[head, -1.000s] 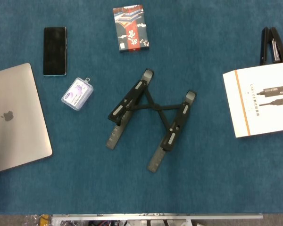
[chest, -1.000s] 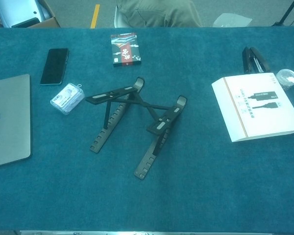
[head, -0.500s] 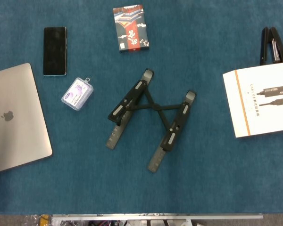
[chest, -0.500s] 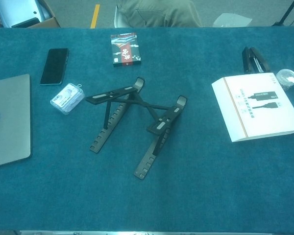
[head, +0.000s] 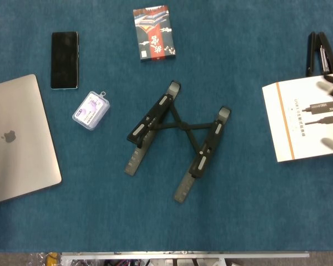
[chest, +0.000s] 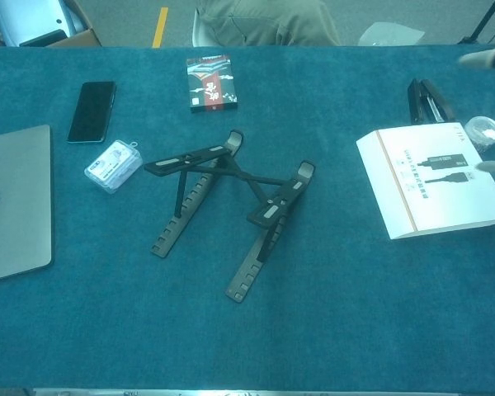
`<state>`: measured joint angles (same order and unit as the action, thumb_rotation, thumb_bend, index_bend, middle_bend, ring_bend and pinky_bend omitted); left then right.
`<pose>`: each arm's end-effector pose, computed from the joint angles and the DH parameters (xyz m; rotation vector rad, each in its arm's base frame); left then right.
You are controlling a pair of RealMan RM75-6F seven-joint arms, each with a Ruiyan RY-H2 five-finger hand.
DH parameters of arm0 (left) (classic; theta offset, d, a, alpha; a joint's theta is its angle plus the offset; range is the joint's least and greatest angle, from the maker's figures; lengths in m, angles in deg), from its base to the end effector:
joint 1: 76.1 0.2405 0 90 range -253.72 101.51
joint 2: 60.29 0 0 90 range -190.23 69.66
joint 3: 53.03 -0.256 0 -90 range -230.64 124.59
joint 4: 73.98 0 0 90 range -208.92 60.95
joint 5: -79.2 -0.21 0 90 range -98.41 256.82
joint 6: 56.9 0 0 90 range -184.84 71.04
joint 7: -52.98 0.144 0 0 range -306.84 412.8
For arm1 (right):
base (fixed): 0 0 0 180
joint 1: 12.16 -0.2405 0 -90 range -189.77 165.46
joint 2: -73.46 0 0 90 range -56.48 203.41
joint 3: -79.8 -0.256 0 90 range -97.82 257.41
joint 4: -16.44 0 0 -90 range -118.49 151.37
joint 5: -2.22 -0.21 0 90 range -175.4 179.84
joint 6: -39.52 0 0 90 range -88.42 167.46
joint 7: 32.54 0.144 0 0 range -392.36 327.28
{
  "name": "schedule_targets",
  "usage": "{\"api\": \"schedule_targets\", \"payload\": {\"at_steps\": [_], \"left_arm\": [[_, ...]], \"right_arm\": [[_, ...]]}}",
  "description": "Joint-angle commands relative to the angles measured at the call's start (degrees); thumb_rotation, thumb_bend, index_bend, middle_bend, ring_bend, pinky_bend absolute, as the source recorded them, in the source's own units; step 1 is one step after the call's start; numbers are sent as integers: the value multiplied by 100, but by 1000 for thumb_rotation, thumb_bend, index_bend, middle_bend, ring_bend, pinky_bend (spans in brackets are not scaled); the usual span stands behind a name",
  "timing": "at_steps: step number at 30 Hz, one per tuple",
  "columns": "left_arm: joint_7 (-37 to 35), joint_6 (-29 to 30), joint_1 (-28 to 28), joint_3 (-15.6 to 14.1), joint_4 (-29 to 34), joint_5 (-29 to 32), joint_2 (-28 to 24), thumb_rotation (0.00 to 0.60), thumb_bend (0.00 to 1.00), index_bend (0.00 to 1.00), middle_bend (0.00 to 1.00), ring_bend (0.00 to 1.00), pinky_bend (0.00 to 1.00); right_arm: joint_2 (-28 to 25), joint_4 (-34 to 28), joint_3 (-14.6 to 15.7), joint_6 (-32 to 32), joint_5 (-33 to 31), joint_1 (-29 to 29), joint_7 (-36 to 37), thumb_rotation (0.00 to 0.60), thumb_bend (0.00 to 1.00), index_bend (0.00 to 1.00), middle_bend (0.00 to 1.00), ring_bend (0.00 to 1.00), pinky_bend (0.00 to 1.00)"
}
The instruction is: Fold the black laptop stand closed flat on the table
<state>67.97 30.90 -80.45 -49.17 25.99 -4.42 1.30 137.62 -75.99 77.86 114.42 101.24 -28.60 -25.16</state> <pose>-0.2909 0.1797 0.1718 -1.3716 -0.7541 -0.7844 -0.2529 -0.2264 0.1206 1.7841 -0.9018 1.0939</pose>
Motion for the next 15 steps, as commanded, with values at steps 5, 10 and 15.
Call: {"api": "schedule_targets", "payload": {"at_steps": [5,10,15], "left_arm": [[-8,64,42,-30,43,-63,-57,600,357,168,203,129,81],[-49,152,117,-59,83,-90,-151,600,358,168,202,129,81],[-116,196,172,-79,89,-91,-208,600,358,168,200,129,81]], "right_arm": [[307,-183,99,-560,551,-677,296,600,0,105,101,2,135],[587,-247,113,-872,790,-1108,341,600,0,94,92,0,135],[891,-318,138,-1128,982,-1486,323,600,0,79,82,0,90]]}}
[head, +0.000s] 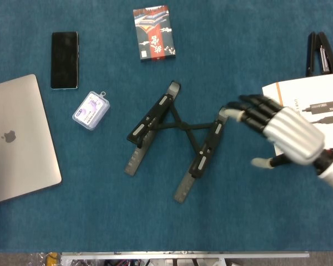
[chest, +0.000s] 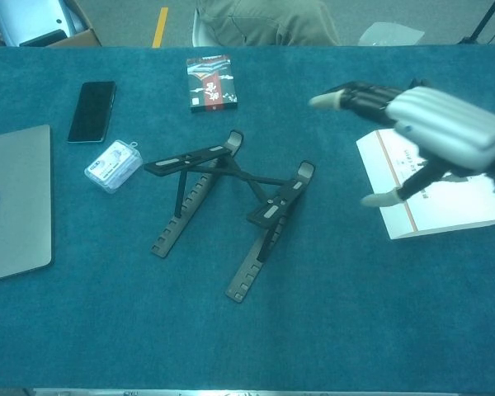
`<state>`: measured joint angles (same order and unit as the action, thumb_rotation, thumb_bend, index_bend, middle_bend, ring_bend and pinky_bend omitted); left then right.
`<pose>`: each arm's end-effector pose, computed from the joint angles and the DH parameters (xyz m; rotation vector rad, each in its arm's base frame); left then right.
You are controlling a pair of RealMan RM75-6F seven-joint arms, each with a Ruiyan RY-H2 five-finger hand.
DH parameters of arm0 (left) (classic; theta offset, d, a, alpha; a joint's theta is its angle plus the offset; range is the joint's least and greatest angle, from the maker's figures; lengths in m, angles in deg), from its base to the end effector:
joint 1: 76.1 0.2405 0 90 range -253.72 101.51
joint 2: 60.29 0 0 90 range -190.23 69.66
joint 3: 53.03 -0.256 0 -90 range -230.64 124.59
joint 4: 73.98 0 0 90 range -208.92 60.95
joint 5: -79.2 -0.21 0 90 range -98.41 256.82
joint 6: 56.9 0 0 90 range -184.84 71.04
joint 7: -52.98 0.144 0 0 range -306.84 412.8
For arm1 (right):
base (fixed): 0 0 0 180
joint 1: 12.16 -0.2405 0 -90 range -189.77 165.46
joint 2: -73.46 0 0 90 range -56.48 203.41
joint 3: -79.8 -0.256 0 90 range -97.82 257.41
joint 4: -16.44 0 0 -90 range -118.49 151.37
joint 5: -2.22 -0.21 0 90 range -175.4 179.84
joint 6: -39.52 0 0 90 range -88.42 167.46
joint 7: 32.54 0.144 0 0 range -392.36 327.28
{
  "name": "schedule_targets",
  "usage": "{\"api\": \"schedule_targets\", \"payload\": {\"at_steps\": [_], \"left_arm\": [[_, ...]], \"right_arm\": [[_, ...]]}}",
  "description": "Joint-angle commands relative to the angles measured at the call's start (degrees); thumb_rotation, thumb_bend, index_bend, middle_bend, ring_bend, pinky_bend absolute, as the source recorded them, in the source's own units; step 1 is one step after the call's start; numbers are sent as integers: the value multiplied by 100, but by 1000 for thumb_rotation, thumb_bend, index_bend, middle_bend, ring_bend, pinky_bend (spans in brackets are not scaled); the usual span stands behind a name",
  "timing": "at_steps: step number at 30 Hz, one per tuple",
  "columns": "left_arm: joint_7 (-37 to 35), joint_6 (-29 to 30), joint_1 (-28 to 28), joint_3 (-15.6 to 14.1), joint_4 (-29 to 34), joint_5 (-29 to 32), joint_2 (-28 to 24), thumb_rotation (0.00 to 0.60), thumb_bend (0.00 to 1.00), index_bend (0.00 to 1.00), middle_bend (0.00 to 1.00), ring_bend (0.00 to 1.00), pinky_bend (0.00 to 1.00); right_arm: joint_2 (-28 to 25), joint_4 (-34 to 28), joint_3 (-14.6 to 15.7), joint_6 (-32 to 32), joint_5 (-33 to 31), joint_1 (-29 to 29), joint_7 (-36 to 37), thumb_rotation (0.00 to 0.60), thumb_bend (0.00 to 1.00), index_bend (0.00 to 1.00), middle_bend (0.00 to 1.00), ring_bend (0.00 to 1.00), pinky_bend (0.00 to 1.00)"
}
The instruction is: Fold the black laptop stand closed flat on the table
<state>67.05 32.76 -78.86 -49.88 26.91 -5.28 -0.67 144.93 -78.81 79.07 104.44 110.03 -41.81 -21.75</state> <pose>-0.2923 0.1689 0.1829 -1.3553 -0.7469 -0.7792 -0.1678 -0.2423 0.0504 2.1758 -0.9041 1.2749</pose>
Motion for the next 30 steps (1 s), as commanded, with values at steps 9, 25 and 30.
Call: {"api": "schedule_targets", "payload": {"at_steps": [9,25,30], "left_arm": [[-234,54,92,-51,-120,-37,-36,599,358,168,191,129,81],[-714,178,141,-20,-537,-167,122,600,358,168,189,129,81],[-1003,10,90,-33,-547,-138,98,600,358,168,189,129,81]], "right_arm": [[956,141,-9,-509,196,-659,-497,600,0,63,64,0,59],[2086,1126,7,-313,317,-944,-1626,600,149,20,58,0,59],[2235,1395,-61,-184,250,-988,-1848,600,251,15,58,0,59]]}}
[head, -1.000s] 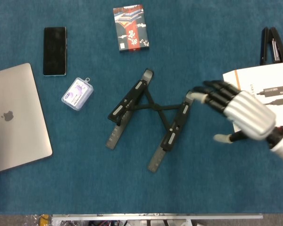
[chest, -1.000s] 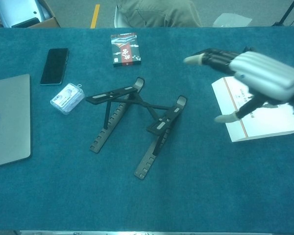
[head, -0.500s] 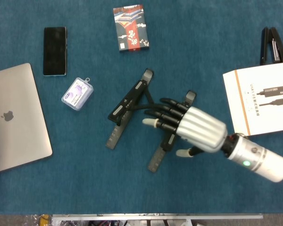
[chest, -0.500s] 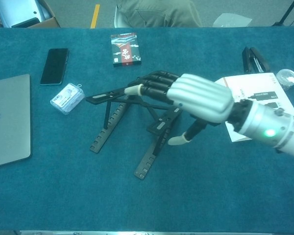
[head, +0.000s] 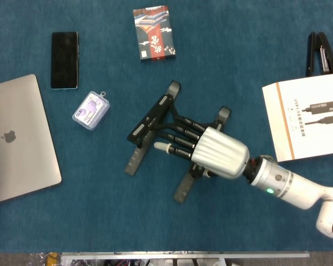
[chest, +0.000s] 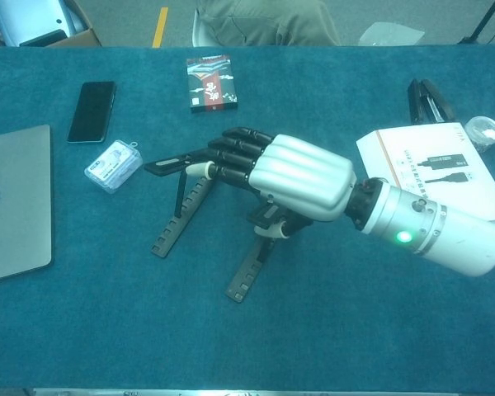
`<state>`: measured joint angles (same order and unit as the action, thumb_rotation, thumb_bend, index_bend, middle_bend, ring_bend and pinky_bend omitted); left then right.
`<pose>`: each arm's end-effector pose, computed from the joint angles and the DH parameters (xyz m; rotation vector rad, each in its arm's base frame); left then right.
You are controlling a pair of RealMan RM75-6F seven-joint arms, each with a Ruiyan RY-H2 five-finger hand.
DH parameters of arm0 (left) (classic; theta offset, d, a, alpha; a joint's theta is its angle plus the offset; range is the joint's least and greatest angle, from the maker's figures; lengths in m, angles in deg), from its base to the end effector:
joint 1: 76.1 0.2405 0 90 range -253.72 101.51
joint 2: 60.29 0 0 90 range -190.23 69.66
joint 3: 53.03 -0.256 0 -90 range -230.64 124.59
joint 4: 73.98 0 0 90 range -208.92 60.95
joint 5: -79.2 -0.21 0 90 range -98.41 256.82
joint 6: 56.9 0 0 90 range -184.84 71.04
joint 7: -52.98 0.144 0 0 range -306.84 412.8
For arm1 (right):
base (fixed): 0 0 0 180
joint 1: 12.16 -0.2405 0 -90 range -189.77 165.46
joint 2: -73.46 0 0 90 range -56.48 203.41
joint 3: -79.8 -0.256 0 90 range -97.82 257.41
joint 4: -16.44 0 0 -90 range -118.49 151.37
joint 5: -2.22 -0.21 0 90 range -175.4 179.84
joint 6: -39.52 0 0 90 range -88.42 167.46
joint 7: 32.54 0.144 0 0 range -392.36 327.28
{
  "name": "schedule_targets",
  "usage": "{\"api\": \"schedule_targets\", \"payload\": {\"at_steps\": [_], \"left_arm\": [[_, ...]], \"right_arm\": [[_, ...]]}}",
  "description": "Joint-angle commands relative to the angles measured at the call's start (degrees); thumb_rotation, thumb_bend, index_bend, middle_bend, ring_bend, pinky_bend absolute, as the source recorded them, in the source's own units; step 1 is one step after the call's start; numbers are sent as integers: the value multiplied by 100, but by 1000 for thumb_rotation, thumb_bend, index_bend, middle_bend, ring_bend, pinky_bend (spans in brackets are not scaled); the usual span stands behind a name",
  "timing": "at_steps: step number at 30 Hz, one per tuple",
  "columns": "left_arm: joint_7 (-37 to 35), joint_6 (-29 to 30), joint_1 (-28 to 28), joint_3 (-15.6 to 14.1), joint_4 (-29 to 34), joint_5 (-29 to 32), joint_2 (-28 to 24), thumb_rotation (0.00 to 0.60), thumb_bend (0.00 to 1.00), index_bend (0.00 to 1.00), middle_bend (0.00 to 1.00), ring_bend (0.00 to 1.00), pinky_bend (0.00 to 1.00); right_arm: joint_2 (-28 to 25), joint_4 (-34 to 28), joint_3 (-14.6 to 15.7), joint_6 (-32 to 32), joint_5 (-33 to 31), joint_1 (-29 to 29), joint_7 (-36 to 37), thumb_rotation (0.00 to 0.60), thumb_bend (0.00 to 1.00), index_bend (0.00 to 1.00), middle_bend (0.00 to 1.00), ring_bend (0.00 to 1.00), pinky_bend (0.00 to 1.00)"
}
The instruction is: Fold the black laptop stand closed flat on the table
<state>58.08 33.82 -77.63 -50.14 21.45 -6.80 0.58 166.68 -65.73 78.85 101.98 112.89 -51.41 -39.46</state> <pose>-0.3086 0.1623 0.1851 -1.3278 -0.7948 -0.8529 -0.1019 -0.2435 -0.0512 2.3655 -0.4265 1.3304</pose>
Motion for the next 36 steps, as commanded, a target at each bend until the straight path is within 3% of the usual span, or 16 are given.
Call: {"api": "schedule_targets", "payload": {"at_steps": [1,13,24,36], "left_arm": [[-97,-120,-43,-8,-3,18,-43,600,358,168,189,129,81],[-86,-369,-212,13,-13,-28,-206,600,357,169,196,128,81],[15,-1105,-661,-120,117,-312,-530,600,358,169,203,128,81],[-969,-2035,-1496,-274,117,-1030,-686,600,358,171,217,132,81]], "right_arm": [[76,121,-55,83,-51,-37,-109,600,251,15,58,0,59],[4,136,-278,276,-383,-106,-441,600,251,12,58,0,59],[-375,-105,-497,418,-779,-70,-725,600,252,11,58,0,59],[-767,-270,-577,637,-1150,122,-931,600,251,5,58,0,59]]}}
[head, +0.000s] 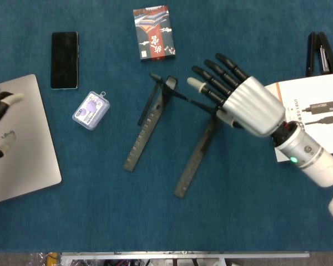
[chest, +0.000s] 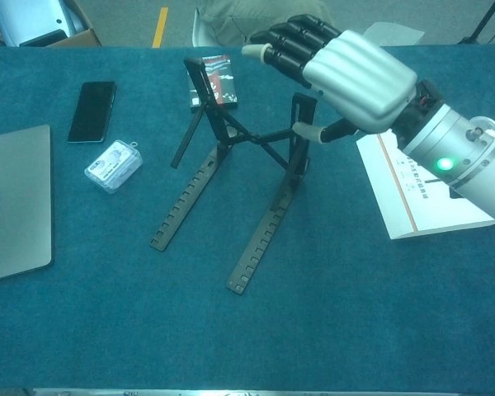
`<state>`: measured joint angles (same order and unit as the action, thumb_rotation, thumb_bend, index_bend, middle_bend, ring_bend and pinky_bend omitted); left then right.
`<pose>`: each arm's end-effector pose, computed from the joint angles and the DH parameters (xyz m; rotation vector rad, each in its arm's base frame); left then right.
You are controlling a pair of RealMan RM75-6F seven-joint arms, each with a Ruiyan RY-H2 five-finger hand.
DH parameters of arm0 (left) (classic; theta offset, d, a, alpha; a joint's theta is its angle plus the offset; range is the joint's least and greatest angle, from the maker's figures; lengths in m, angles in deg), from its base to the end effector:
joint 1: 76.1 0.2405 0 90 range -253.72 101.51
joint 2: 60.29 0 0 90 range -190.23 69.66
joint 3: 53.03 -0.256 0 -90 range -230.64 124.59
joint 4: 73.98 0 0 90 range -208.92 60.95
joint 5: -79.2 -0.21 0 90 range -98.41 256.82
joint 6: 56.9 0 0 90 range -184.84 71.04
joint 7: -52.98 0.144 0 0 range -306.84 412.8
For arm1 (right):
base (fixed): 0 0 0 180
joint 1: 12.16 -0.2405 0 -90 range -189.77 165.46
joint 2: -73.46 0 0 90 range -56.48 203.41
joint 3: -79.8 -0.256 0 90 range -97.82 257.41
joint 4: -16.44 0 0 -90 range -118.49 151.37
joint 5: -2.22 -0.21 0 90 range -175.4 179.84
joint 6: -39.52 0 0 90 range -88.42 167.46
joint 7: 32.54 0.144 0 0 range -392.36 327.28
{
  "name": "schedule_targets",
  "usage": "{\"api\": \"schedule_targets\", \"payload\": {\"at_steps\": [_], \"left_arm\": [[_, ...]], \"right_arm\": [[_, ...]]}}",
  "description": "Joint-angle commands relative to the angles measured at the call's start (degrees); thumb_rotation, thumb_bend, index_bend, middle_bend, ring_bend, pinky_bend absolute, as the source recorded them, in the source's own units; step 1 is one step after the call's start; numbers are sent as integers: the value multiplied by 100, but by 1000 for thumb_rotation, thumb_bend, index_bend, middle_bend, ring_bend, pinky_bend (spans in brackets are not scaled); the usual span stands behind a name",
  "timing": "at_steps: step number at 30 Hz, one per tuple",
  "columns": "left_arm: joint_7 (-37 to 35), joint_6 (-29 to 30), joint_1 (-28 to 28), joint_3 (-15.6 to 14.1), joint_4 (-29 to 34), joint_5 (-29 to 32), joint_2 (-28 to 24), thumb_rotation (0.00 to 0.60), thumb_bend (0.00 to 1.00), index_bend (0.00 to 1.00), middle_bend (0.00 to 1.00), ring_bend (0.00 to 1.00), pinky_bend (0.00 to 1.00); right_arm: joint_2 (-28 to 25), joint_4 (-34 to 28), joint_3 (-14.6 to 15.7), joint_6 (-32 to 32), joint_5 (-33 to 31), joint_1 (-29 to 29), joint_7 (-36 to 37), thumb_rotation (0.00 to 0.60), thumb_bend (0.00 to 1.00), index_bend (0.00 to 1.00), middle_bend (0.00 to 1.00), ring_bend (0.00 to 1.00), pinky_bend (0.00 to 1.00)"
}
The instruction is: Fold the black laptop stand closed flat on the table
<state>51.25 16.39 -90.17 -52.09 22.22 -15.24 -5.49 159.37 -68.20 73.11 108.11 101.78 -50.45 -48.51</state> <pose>-0.2764 0.2152 0.1649 -1.7492 -0.8402 -0.8568 -0.1157 -0.2977 0.0133 2.0354 -0.3390 1.2530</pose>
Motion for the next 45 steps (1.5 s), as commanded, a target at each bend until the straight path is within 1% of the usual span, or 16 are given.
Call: {"api": "schedule_targets", "payload": {"at_steps": [1,8,11,14,17,18,21,27,38,45], "left_arm": [[-404,-397,-321,-92,65,-209,-106,600,357,171,221,135,81],[-1089,-1057,-906,-175,189,-466,-194,600,357,178,245,146,81],[-1533,-1358,-1214,-220,257,-611,-226,600,358,184,248,149,89],[-1829,-1502,-1408,-238,259,-701,-228,600,358,186,250,150,114],[-2088,-1691,-1675,-256,249,-834,-198,600,357,187,252,150,115],[-2119,-1871,-1846,-260,251,-910,-153,600,357,187,252,150,115],[-2212,-2177,-2118,-278,255,-919,-68,600,358,187,253,150,115],[-2398,-2671,-2602,-274,157,-844,198,600,358,187,256,150,115],[-2506,-3126,-3195,-277,124,-660,462,600,358,187,255,150,115],[-2381,-3300,-3402,-263,238,-440,466,600,358,187,254,151,115]], "right_arm": [[-54,-28,-4,34,-59,37,-40,600,251,5,58,0,59],[-154,-3,-33,124,-218,114,-76,600,252,1,58,0,59],[-191,33,-32,127,-275,131,-76,600,252,0,58,0,59],[-205,58,-21,133,-299,143,-78,600,251,0,58,0,59],[-219,90,-9,156,-346,174,-66,600,251,0,57,0,59],[-231,103,-17,172,-386,194,-52,600,251,0,56,0,59],[-252,131,-18,176,-432,208,-44,600,251,0,50,0,59],[-265,172,-11,193,-470,216,16,600,251,0,44,0,59],[-432,166,-6,395,-455,307,128,600,251,0,44,0,59],[-555,179,14,522,-439,382,310,600,251,0,44,0,59]]}}
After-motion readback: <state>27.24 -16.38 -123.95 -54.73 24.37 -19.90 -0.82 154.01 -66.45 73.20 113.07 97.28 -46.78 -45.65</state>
